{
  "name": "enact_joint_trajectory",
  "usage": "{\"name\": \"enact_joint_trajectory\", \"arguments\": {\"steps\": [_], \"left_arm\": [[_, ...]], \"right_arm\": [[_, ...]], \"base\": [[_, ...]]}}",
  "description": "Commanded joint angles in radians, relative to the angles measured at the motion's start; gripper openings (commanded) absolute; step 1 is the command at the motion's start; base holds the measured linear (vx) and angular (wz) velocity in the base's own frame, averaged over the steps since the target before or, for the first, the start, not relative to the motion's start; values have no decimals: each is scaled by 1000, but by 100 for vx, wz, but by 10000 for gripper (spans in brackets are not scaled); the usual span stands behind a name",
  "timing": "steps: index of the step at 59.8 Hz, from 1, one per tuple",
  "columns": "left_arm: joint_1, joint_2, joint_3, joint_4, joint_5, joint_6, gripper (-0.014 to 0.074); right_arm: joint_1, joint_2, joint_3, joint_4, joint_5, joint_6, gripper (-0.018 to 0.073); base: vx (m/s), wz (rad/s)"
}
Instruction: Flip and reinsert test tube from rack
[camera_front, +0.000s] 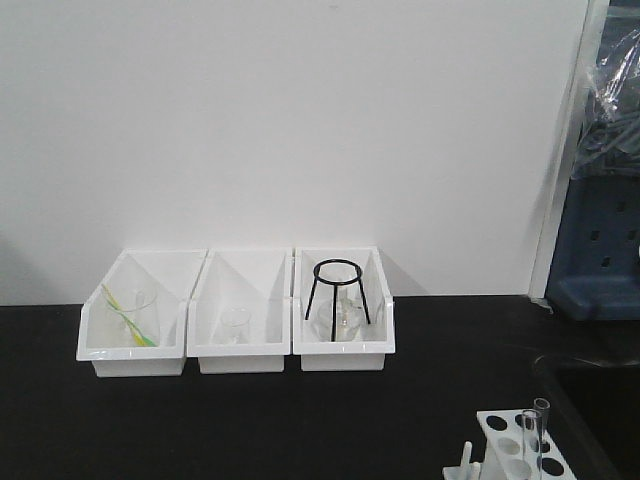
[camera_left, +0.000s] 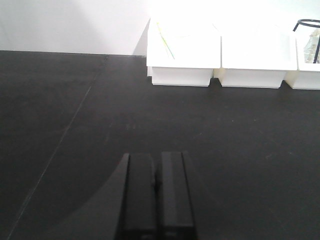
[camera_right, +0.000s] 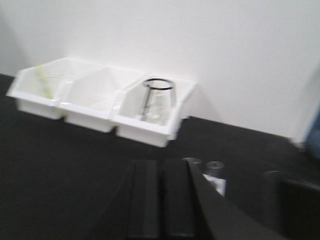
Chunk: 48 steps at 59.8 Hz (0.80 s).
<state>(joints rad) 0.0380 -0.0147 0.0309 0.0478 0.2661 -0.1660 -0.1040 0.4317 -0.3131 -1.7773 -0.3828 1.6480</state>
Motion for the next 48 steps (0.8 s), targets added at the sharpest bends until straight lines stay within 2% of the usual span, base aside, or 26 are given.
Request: {"name": "enact_joint_trajectory", "arguments": {"steps": [1,6,9,12,15,17,21,23,29,32,36,42,48], "left_arm": [[-8,-1,2,-5,-83,0,-6],[-8,-1,2,-5,-83,0,-6],[-8,-1,2,-5,-83,0,-6],[-8,-1,2,-5,-83,0,-6],[-8,-1,2,-5,-83,0,-6],[-8,-1,2,-5,-83,0,-6],[-8,-1,2,-5,-83,0,-6],[-8,-1,2,-5,-83,0,-6],[-8,-1,2,-5,-83,0,-6],[-8,-1,2,-5,-83,0,-6],[-8,-1,2,-5,-83,0,-6],[-8,-1,2,-5,-83,0,-6],[-8,0,2,-5,-83,0,-6]], "right_arm": [[-3,13,-30,108,293,-65,-12],[-3,29,-30,288,538,-112,-12],[-3,37,-30,464,672,-194,-12],[-3,45,-30,698,783,-351,-12],[-3,52,-30,898,845,-587,-12],[-3,52,-30,1036,854,-782,-12],[-3,41,-30,1289,818,-1154,-12],[-3,24,-30,1406,790,-1304,-12],[-3,-54,-20,1679,727,-1614,-12],[-3,-114,15,1757,683,-1697,-12],[-3,-227,109,1807,601,-1728,-12],[-3,-387,245,1811,527,-1661,-12],[-2,-452,349,1758,472,-1562,-12]], "base": [[0,0],[0,0],[0,0],[0,0],[0,0],[0,0],[0,0],[0,0],[0,0],[0,0],[0,0],[0,0],[0,0]]}}
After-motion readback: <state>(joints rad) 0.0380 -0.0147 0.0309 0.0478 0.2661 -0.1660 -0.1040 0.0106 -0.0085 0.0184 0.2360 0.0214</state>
